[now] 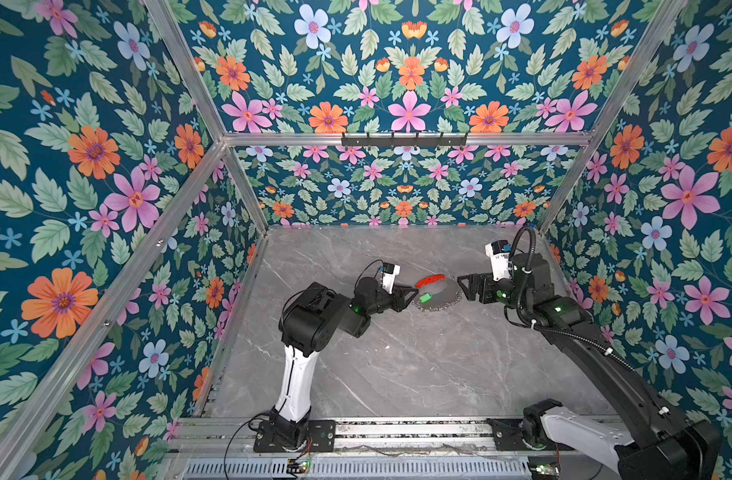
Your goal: Put the keys on the keyring
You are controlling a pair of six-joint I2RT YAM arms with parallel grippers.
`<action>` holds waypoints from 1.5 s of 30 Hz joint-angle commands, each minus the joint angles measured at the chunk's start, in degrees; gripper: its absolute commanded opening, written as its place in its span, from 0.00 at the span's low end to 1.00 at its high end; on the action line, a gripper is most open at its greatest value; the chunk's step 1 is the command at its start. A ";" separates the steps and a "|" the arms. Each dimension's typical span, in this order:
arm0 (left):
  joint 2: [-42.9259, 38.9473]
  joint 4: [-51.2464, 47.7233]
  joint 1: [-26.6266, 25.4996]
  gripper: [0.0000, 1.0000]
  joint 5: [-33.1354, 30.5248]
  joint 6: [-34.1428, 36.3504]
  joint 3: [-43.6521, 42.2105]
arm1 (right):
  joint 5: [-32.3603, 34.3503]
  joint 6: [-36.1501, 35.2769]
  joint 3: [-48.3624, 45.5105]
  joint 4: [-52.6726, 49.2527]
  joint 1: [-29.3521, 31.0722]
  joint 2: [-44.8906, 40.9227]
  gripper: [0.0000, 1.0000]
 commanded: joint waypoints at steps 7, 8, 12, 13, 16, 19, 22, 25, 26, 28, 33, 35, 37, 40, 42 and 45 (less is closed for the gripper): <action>-26.10 -34.84 1.18 1.00 -37.65 14.90 -6.27 | 33.89 3.28 -9.26 4.69 -3.45 -5.09 0.99; -29.09 -36.96 1.23 1.00 -43.11 17.14 -7.28 | 36.30 2.73 -12.08 7.99 -4.09 -5.67 0.99; -37.34 -37.00 3.78 1.00 -52.35 28.49 -13.03 | 38.99 -4.50 -24.93 27.32 -5.51 -5.47 0.96; -38.37 -36.28 5.29 1.00 -52.28 29.89 -14.21 | 38.15 -6.09 -27.37 32.12 -5.49 -4.65 0.95; -40.78 -33.88 10.76 1.00 -51.24 33.78 -17.44 | 38.10 -8.65 -29.94 40.91 -5.75 2.16 0.97; -41.58 -27.70 15.44 1.00 -48.72 35.80 -21.80 | 38.50 -11.26 -29.53 47.10 -6.56 10.96 0.99; -40.07 -19.61 19.25 1.00 -45.37 35.07 -26.17 | 37.38 -14.31 -31.41 57.57 -7.14 16.50 0.99; -36.19 -10.38 22.47 1.00 -44.47 33.22 -29.58 | 37.54 -15.03 -34.04 66.43 -8.15 20.27 0.99; -36.47 -12.75 23.02 1.00 -44.14 32.97 -28.82 | 37.00 -15.19 -35.50 70.55 -8.79 21.26 0.99; -35.44 -7.22 24.63 1.00 -41.74 32.81 -30.10 | 35.74 -13.55 -37.13 73.30 -10.15 20.99 0.99; -30.41 4.16 28.12 1.00 -40.53 30.72 -33.02 | 23.24 -9.54 -42.86 78.17 -15.72 19.34 0.95; -28.07 9.44 29.21 1.00 -39.74 29.42 -34.91 | 23.63 -12.44 -45.33 94.27 -15.72 26.25 0.94; -26.39 13.95 29.22 1.00 -39.21 30.13 -35.74 | 23.06 -11.38 -44.33 84.18 -15.00 21.70 0.99; -26.66 7.95 29.22 1.00 -39.74 30.02 -33.16 | 24.87 -12.43 -41.64 84.13 -14.92 24.42 0.99; -26.83 6.96 29.31 1.00 -40.53 29.56 -32.86 | 23.42 -10.48 -40.71 77.36 -15.53 21.97 0.99; -26.75 7.09 29.31 1.00 -40.61 29.65 -32.87 | 22.93 -11.31 -41.63 82.05 -15.69 23.29 0.99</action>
